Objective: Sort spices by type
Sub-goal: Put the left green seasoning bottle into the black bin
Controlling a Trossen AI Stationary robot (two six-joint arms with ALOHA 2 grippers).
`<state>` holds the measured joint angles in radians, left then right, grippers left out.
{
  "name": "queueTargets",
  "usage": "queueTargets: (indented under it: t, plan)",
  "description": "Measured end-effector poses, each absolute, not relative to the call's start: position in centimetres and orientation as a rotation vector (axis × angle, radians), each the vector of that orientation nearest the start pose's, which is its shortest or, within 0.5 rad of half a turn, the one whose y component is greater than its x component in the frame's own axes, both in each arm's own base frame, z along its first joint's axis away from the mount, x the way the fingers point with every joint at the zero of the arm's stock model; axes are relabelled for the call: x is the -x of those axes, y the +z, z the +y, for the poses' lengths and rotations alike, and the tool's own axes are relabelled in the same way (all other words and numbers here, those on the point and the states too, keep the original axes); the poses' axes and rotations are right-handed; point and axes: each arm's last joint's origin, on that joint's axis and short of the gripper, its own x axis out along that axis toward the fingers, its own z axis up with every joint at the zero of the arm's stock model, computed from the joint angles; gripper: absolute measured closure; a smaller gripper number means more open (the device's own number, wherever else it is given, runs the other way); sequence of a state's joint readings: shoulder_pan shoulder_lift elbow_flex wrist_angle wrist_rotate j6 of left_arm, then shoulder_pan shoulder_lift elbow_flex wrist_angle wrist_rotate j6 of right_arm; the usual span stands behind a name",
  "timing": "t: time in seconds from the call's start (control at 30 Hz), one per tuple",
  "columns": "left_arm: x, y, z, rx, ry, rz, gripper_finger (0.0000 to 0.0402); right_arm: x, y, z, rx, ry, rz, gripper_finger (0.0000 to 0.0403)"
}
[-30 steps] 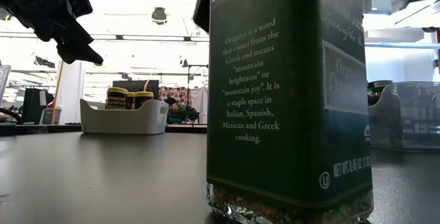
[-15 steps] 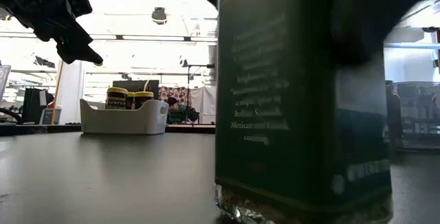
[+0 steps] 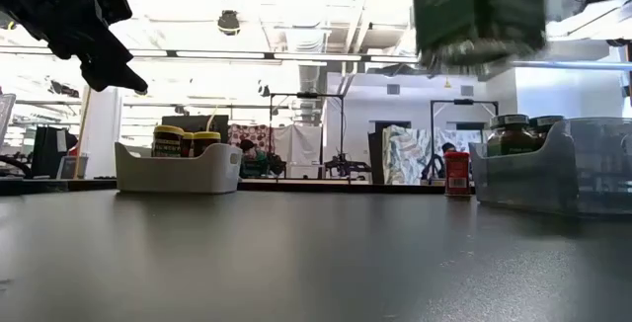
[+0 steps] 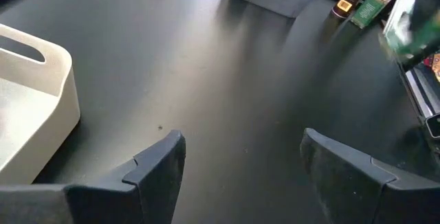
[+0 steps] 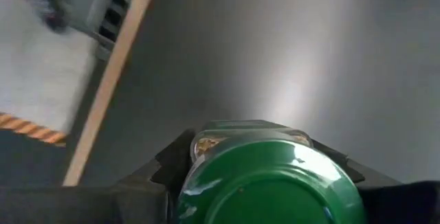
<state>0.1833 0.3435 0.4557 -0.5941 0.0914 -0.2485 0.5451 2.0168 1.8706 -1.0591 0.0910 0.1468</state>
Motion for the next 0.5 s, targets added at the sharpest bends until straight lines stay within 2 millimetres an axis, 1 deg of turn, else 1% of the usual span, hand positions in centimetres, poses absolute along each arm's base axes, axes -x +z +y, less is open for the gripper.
queueTargets:
  t: [0.17, 0.23, 0.33, 0.5]
  plan:
    - [-9.3, 23.5, 1.4, 0.31, 0.149, 0.464, 0.0125, -32.8, 32.1, 18.8, 0.29, 0.165, 1.173, 0.0184]
    - [-9.3, 23.5, 1.4, 0.309, 0.149, 0.464, 0.0125, -31.5, 33.4, 17.5, 0.281, 0.128, 1.173, 0.0184]
    - [-9.3, 23.5, 1.4, 0.309, 0.149, 0.464, 0.0125, -29.5, 33.9, 15.5, 0.242, 0.089, 1.177, 0.0184]
    - [-9.3, 23.5, 1.4, 0.309, 0.149, 0.463, 0.0125, -25.9, 32.6, 11.9, 0.136, -0.004, 1.177, 0.0184]
